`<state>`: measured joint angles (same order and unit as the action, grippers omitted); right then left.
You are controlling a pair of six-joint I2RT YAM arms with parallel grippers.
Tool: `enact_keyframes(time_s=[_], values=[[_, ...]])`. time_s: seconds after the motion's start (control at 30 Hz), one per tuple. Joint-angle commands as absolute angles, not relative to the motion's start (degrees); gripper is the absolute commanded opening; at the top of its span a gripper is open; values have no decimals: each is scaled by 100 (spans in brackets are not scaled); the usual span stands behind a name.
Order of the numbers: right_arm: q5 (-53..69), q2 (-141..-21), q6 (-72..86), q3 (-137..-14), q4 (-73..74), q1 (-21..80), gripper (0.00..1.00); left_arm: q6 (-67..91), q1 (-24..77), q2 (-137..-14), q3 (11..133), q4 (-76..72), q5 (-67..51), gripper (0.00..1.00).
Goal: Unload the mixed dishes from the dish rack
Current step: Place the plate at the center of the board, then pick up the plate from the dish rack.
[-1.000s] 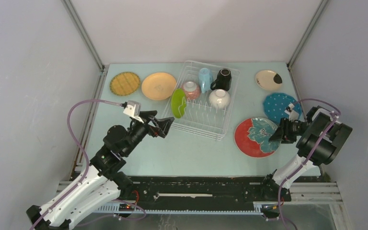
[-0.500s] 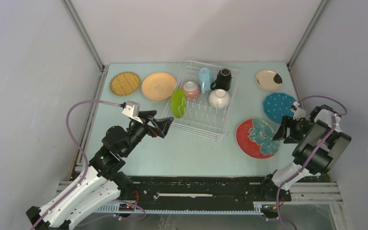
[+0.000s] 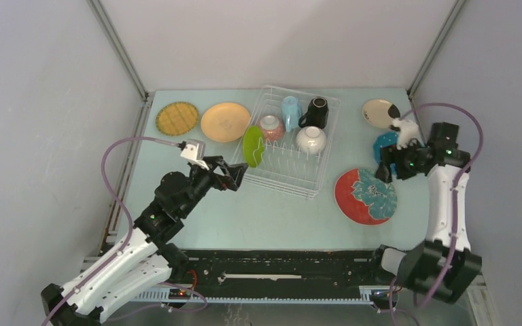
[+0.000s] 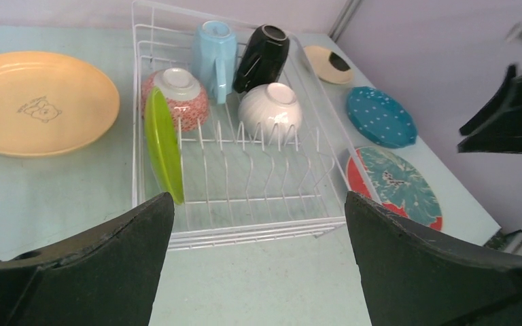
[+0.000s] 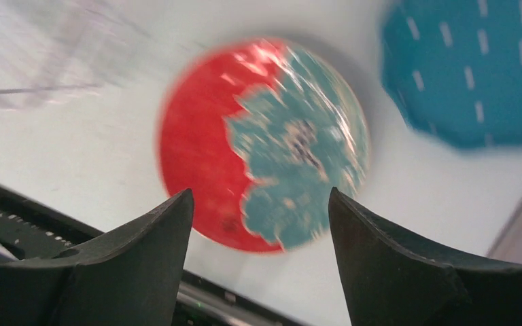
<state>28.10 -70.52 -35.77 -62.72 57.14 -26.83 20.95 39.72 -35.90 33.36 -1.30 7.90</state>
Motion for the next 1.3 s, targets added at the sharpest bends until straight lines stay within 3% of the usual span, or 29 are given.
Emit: enact_keyframes(time_s=[0.0, 0.23, 0.4, 0.6, 0.8, 0.93, 1.07, 1.27], values=[[3811, -6323, -3469, -6838, 5723, -1319, 81, 2062, 3789, -3977, 3320, -419, 829, 100], [6517, -6446, -3517, -6445, 5038, -712, 86, 2100, 3516, -5051, 3780, -505, 683, 100], [5780, -6949, -3576, -6319, 5214, -606, 85, 2168, 3239, -6184, 4516, -332, 366, 100], [5630, -6704, -3463, -6296, 5122, -498, 85, 2022, 2974, -7384, 5488, 173, 573, 98], [5539, -6579, -3393, -6196, 4983, -437, 86, 1835, 2785, -8531, 6689, 1127, 540, 81], [5485, -6592, -3390, -6196, 4975, -372, 86, 1666, 2739, -8876, 6949, 1200, 544, 72], [5456, -6604, -3395, -6196, 4972, -360, 86, 1528, 2629, -9101, 7101, 1259, 476, 56], [5440, -6677, -3414, -6196, 4987, -347, 86, 1449, 2524, -9326, 7180, 1271, 275, 49]])
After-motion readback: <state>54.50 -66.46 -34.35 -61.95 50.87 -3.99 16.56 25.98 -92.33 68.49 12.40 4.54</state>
